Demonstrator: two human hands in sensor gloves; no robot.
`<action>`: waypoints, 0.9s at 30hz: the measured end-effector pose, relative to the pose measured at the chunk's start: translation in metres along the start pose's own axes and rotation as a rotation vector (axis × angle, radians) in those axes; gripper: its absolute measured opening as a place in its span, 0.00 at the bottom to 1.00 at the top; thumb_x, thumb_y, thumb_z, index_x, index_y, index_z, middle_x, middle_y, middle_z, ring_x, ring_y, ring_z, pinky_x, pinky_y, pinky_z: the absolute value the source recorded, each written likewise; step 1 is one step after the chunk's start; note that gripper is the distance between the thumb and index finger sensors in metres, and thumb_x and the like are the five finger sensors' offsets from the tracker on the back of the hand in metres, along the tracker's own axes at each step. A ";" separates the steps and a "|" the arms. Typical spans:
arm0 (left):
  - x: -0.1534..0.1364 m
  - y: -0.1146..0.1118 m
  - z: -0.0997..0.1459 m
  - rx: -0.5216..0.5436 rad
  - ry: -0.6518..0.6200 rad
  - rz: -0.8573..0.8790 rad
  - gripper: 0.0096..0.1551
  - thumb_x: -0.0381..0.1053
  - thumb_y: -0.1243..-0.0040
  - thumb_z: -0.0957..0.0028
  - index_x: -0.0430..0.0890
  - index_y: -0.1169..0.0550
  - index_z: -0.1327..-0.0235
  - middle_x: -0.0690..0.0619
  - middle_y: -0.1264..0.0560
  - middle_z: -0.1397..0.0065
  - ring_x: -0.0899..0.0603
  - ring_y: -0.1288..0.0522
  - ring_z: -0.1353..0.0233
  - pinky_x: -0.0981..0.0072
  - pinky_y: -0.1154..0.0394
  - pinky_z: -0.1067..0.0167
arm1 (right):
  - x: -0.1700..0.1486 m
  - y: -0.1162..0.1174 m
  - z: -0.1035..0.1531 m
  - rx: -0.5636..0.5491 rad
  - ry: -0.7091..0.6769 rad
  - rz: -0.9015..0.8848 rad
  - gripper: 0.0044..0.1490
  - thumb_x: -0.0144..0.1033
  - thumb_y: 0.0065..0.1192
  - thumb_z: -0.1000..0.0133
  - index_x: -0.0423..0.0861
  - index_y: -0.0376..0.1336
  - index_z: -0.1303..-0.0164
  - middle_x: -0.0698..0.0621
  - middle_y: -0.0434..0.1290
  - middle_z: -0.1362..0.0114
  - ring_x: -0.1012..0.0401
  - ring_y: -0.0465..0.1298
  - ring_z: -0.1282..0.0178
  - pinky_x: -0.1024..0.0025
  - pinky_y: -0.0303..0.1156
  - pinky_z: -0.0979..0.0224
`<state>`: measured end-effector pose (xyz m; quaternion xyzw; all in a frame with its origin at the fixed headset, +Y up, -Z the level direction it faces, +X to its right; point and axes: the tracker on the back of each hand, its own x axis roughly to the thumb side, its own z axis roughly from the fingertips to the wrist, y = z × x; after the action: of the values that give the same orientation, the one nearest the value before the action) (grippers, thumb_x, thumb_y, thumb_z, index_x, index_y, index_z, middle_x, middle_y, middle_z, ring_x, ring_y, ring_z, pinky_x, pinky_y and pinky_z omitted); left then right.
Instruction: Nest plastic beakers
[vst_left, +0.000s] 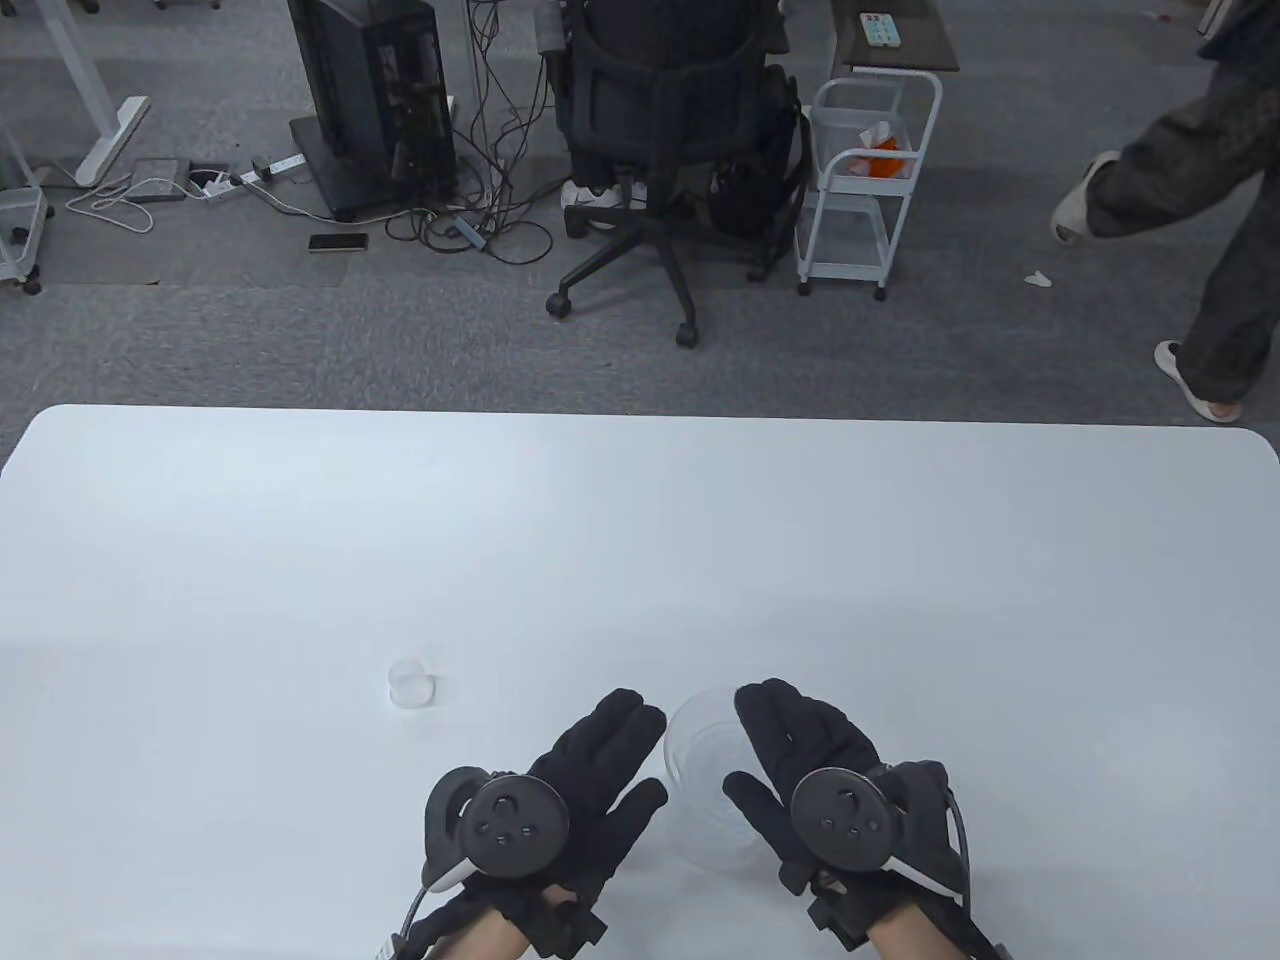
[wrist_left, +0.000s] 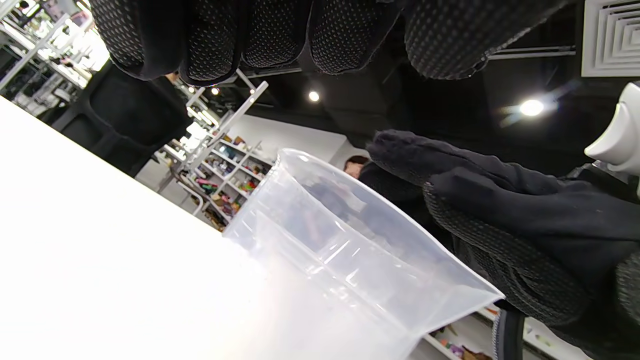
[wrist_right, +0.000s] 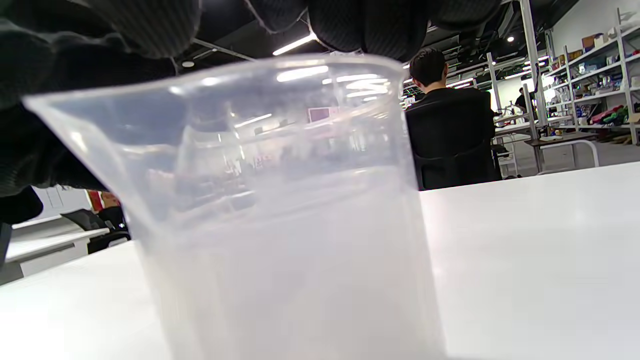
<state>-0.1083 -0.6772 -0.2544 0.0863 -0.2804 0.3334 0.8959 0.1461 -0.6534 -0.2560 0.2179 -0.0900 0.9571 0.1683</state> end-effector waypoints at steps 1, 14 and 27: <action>-0.002 0.003 -0.001 0.000 0.005 -0.009 0.36 0.59 0.47 0.47 0.45 0.33 0.27 0.37 0.40 0.21 0.24 0.32 0.27 0.39 0.29 0.38 | -0.001 -0.001 0.001 -0.007 0.000 -0.012 0.46 0.54 0.59 0.45 0.43 0.50 0.23 0.39 0.56 0.17 0.41 0.63 0.24 0.42 0.59 0.25; -0.070 0.073 -0.017 -0.072 0.318 -0.250 0.34 0.54 0.44 0.47 0.46 0.33 0.27 0.39 0.41 0.20 0.26 0.34 0.25 0.39 0.30 0.35 | -0.027 -0.011 0.019 -0.175 -0.006 -0.350 0.46 0.55 0.58 0.44 0.42 0.50 0.24 0.37 0.55 0.17 0.39 0.63 0.24 0.42 0.59 0.26; -0.153 0.069 -0.010 -0.193 0.606 -0.473 0.34 0.53 0.44 0.48 0.48 0.34 0.27 0.40 0.41 0.20 0.26 0.34 0.24 0.40 0.31 0.35 | -0.040 -0.003 0.034 -0.216 -0.003 -0.506 0.46 0.56 0.58 0.44 0.41 0.50 0.24 0.37 0.55 0.17 0.39 0.63 0.24 0.41 0.59 0.27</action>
<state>-0.2431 -0.7051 -0.3507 -0.0385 -0.0057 0.1001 0.9942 0.1944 -0.6707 -0.2440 0.2157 -0.1345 0.8691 0.4242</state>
